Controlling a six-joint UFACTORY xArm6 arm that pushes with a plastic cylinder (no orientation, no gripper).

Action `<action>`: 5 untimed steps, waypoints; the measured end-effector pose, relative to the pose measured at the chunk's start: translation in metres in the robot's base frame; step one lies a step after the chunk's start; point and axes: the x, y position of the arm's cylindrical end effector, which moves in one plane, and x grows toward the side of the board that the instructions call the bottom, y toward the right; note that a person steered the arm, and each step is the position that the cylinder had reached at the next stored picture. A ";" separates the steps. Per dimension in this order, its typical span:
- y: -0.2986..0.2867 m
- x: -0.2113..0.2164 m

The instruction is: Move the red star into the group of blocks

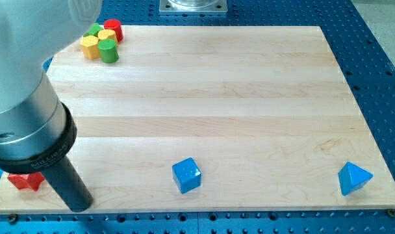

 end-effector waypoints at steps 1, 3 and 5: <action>-0.010 -0.001; -0.023 0.000; -0.100 -0.027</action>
